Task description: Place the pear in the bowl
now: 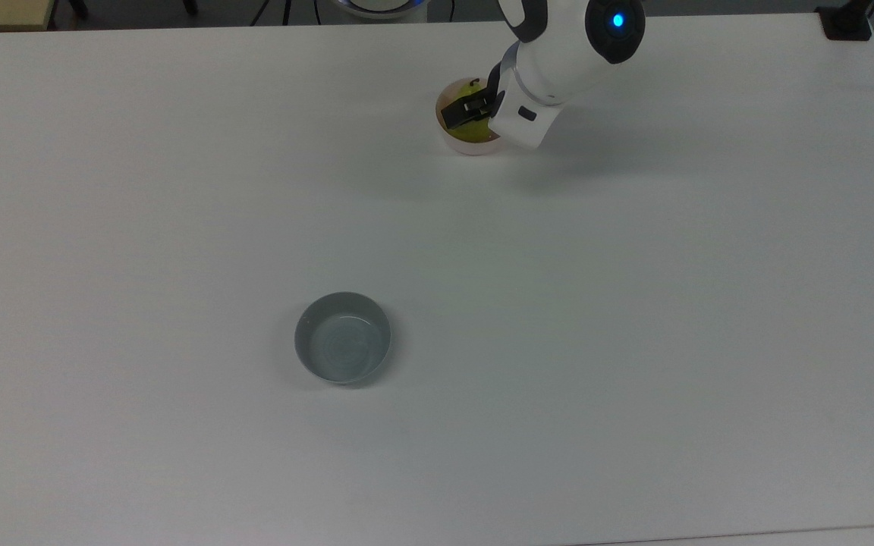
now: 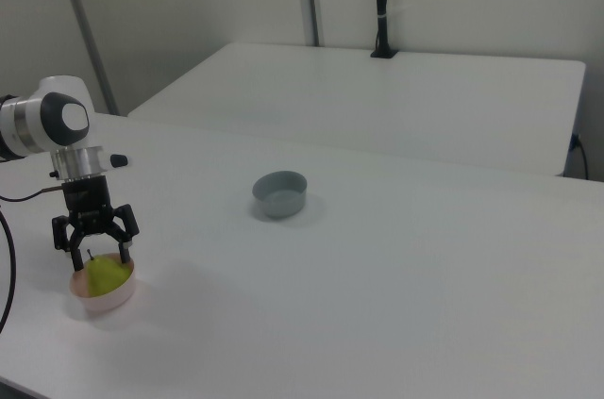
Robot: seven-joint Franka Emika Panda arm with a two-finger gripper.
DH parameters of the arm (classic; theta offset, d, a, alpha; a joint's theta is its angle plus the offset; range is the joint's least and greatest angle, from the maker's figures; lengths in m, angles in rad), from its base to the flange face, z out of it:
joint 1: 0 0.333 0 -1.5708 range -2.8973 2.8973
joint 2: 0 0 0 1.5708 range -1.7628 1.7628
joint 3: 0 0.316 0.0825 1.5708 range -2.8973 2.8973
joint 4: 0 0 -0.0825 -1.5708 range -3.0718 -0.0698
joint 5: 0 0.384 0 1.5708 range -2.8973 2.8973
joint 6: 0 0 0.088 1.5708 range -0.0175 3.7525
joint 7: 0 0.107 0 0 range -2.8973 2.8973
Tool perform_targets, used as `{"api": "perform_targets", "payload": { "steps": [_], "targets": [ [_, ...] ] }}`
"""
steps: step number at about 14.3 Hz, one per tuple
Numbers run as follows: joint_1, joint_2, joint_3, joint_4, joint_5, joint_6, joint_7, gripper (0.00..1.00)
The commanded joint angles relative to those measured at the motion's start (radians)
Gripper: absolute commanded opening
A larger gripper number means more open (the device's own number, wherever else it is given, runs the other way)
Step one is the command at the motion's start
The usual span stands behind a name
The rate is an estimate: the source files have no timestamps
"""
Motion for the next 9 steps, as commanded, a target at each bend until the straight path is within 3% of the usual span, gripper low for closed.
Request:
{"api": "perform_targets", "payload": {
  "steps": [1,6,9],
  "targets": [
    [-0.001,-0.068,0.002,-0.016,-0.017,0.016,0.018,1.0],
    [-0.083,-0.194,0.017,0.065,-0.004,-0.107,0.018,1.0],
    [-0.187,-0.241,0.019,0.14,0.018,-0.119,0.02,1.0]
  ]
}}
